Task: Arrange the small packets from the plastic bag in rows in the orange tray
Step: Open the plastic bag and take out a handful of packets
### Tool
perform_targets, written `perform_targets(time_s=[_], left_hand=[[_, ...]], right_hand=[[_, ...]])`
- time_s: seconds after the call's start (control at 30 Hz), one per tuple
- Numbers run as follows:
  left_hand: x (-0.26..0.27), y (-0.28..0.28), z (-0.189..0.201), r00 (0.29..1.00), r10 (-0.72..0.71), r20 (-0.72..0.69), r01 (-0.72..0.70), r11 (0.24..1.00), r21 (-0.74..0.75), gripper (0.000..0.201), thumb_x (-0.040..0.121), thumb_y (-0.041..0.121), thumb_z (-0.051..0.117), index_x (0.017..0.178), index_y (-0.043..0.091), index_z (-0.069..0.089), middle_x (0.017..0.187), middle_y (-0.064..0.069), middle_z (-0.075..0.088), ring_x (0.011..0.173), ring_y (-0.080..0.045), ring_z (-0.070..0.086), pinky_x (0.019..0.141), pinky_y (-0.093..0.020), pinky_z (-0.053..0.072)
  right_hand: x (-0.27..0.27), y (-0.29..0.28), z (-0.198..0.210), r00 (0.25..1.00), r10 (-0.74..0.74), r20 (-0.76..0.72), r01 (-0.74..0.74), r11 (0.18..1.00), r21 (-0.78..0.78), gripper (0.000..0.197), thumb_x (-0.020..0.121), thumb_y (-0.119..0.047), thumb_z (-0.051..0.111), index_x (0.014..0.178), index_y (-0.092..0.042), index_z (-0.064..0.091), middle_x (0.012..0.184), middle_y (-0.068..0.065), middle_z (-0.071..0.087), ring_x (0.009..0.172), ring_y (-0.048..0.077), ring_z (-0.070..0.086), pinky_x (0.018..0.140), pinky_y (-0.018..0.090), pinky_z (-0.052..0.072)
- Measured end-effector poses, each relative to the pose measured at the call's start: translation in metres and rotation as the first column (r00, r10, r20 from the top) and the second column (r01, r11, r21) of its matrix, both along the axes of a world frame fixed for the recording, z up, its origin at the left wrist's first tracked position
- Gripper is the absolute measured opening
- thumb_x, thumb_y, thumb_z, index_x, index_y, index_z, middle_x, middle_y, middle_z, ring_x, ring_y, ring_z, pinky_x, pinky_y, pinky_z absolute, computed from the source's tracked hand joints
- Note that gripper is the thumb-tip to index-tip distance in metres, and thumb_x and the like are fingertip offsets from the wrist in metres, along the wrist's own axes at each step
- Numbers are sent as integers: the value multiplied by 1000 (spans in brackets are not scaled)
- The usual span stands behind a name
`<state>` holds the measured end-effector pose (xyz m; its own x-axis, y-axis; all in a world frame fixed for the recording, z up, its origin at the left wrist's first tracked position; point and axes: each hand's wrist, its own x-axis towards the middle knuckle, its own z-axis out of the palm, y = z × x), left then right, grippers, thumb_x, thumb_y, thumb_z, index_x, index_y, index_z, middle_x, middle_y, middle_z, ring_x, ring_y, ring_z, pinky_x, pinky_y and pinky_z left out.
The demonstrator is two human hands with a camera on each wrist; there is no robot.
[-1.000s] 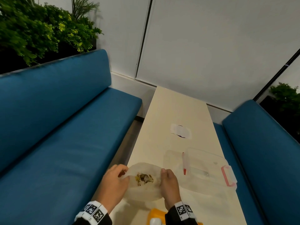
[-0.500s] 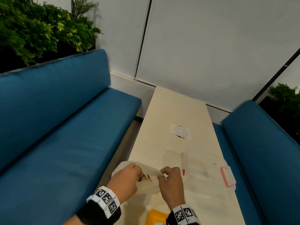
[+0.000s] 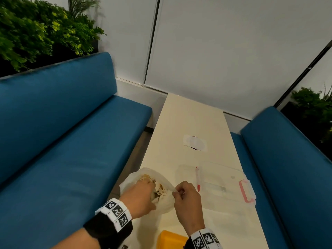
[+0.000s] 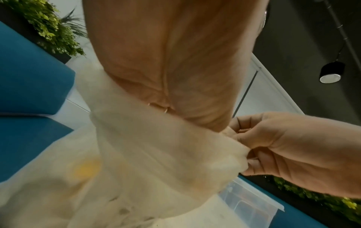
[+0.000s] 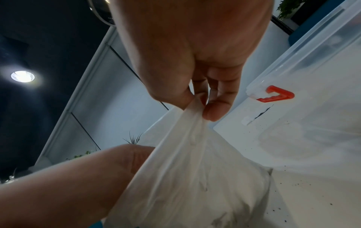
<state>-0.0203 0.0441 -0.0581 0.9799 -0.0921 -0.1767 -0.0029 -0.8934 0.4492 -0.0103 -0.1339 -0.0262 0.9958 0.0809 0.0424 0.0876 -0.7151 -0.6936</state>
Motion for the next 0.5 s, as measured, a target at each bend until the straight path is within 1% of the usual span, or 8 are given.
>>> perform_targets(time_s=[0.07,0.1,0.13,0.17,0.27,0.3,0.37,0.5], left_hand=[[10,-7,0,999,-46,-7,46,999,21,50,90,33,67,138,30,52,138,8,56,123,-16,57,103,-32,48],[17,-11,1,997,-70,-28,72,995,65,42,91,31,66,131,29,56,130,7,62,117,-16,61,100,-31,49],[23,-15,2,994,-92,-66,99,988,122,39,89,32,67,127,27,58,124,5,65,113,-17,63,97,-31,50],[29,-18,3,989,-101,-108,118,978,169,43,87,35,69,127,25,58,123,3,65,111,-19,63,97,-32,51],[46,-25,-2,979,-128,-161,164,958,235,71,80,40,74,142,21,45,139,-4,51,123,-25,55,104,-39,48],[50,-27,-5,975,-147,-168,186,951,248,72,82,38,73,145,21,42,143,-5,48,126,-27,53,106,-39,47],[55,-31,-9,962,-193,-194,243,929,281,61,88,34,67,144,21,44,143,-5,50,127,-27,53,105,-39,45],[62,-40,-9,936,-285,-206,344,864,368,43,87,30,67,128,27,55,124,0,63,115,-26,60,100,-41,49]], right_hand=[[0,-3,2,1000,14,-4,-14,1000,-13,20,93,-9,64,82,-24,55,88,-8,57,76,5,58,65,12,45],[0,-4,3,1000,22,0,-22,1000,-20,19,93,-9,63,83,-23,56,88,-8,58,76,4,58,65,10,45],[1,-4,4,1000,30,4,-30,999,-29,18,93,-9,63,83,-22,56,88,-7,58,76,4,57,65,9,44],[2,-4,5,999,37,7,-37,999,-39,18,93,-8,62,84,-22,56,88,-7,59,77,4,57,65,8,44],[5,-5,5,999,52,0,-52,997,-61,19,94,-8,60,83,-23,55,88,-8,59,77,5,57,66,8,42],[6,-5,5,999,54,-4,-54,997,-62,19,94,-8,59,83,-23,55,88,-8,58,78,5,57,66,8,43],[9,-6,5,998,57,-12,-58,996,-72,20,94,-7,58,82,-22,55,87,-7,58,78,6,57,65,10,44],[11,-9,7,998,51,-22,-53,993,-104,23,92,-2,55,79,-21,53,86,-5,58,76,8,55,65,13,43]])
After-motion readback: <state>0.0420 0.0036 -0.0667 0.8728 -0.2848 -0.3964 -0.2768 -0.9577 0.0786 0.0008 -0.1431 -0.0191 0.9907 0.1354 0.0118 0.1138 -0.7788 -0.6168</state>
